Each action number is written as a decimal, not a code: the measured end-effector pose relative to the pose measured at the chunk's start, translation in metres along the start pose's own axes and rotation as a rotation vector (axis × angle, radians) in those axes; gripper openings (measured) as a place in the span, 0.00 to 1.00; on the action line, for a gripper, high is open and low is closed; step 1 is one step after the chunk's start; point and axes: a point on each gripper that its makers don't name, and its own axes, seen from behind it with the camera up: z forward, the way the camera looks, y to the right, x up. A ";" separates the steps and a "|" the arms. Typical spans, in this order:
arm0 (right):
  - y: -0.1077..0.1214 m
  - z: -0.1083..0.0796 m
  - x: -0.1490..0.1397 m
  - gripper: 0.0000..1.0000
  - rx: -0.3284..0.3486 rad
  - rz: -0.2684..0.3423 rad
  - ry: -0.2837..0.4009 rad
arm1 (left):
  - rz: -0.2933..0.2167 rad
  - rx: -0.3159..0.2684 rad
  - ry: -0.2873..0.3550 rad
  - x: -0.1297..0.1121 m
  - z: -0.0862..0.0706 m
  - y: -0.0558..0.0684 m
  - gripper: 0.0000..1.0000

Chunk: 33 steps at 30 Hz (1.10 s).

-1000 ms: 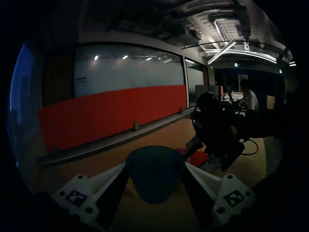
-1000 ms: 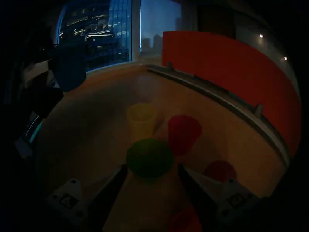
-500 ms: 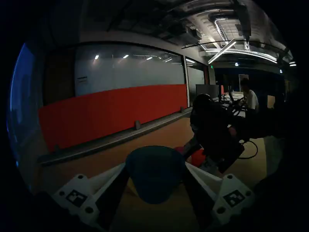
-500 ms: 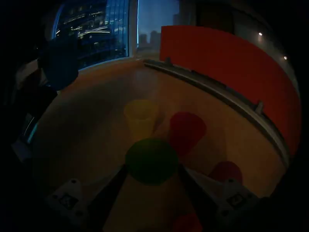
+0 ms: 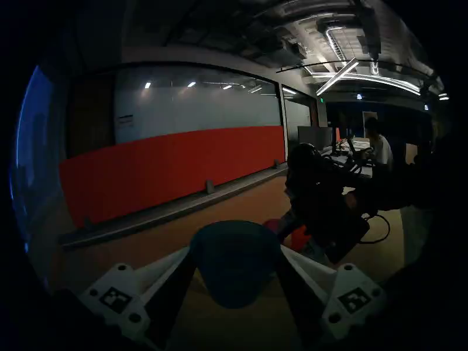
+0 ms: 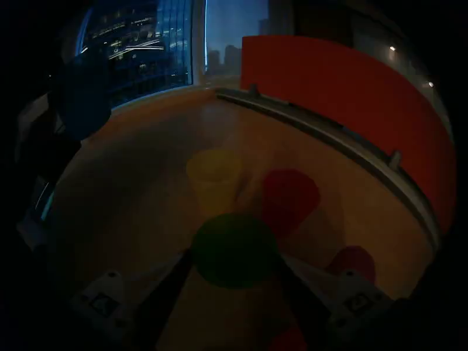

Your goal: Pour water

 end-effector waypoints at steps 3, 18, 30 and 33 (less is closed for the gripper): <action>0.000 0.001 0.000 1.00 -0.002 0.002 0.001 | -0.001 0.001 0.000 -0.001 -0.001 0.000 0.86; -0.004 -0.016 0.020 1.00 0.021 0.014 0.071 | -0.005 0.001 -0.002 -0.001 -0.003 0.000 0.86; 0.002 -0.055 0.033 1.00 0.012 -0.001 0.144 | -0.011 -0.001 -0.003 -0.001 0.000 0.005 0.86; 0.003 -0.065 0.036 1.00 0.013 0.000 0.167 | -0.012 -0.002 -0.002 0.000 0.001 0.007 0.86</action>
